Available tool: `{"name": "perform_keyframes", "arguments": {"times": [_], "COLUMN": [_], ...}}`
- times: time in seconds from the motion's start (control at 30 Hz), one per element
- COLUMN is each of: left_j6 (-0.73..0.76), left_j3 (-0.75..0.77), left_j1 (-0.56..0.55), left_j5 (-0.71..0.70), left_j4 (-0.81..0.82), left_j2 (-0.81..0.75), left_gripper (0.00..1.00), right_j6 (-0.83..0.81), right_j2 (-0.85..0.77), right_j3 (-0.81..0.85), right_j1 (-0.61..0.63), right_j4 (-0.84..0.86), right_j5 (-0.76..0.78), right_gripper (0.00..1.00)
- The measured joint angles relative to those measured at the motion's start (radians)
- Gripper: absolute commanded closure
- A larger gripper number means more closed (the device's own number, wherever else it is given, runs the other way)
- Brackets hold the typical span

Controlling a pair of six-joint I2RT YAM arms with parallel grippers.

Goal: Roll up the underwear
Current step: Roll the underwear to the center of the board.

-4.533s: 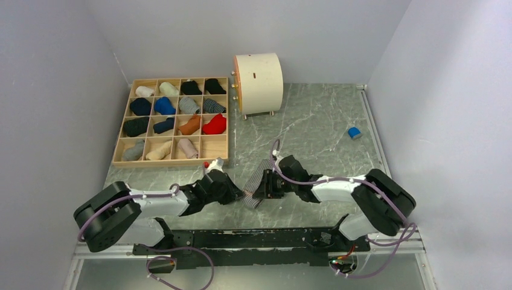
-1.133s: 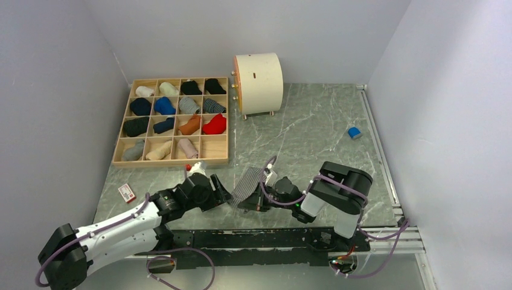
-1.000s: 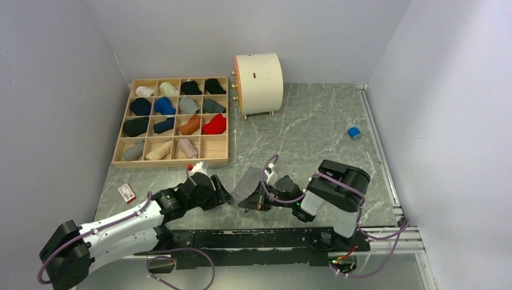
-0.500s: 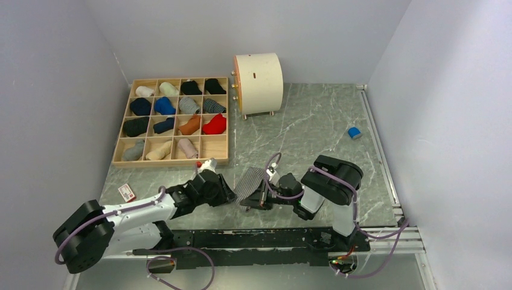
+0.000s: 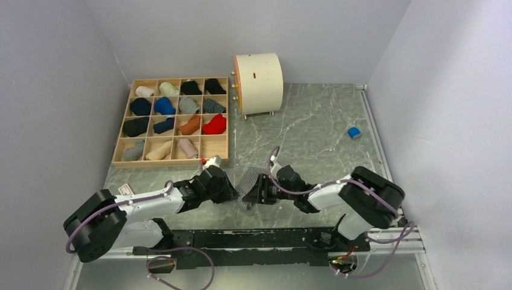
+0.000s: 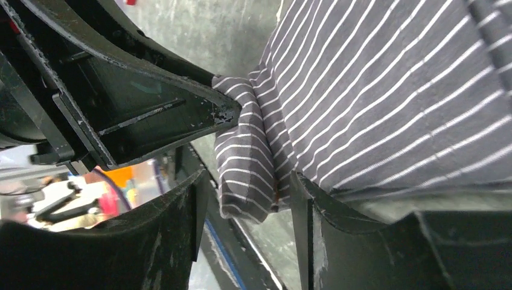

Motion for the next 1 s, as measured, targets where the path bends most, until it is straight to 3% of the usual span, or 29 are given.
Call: {"name": "perform_keyframes", "arguments": {"times": [0.3, 0.5, 0.7, 1.0], "left_j6": [0.006, 0.026, 0.038, 0.045], "left_j3": [0.023, 0.036, 0.051, 0.054], "left_j1": [0.000, 0.000, 0.000, 0.000], "left_j5": [0.001, 0.004, 0.007, 0.008], "left_j4": [-0.012, -0.027, -0.045, -0.050], "left_j2": [0.021, 0.029, 0.036, 0.036], "left_gripper": [0.70, 0.72, 0.73, 0.73], "right_j6": [-0.358, -0.571, -0.742, -0.815], "right_j2": [-0.291, -0.409, -0.346, -0.124], "right_j3": [0.107, 0.119, 0.215, 0.288], "right_j1": [0.015, 0.148, 0.301, 0.365], "right_j4": [-0.518, -0.583, -0.576, -0.562], "right_j5": [0.227, 0.391, 0.519, 0.583], "right_gripper": [0.44, 0.46, 0.46, 0.50]}}
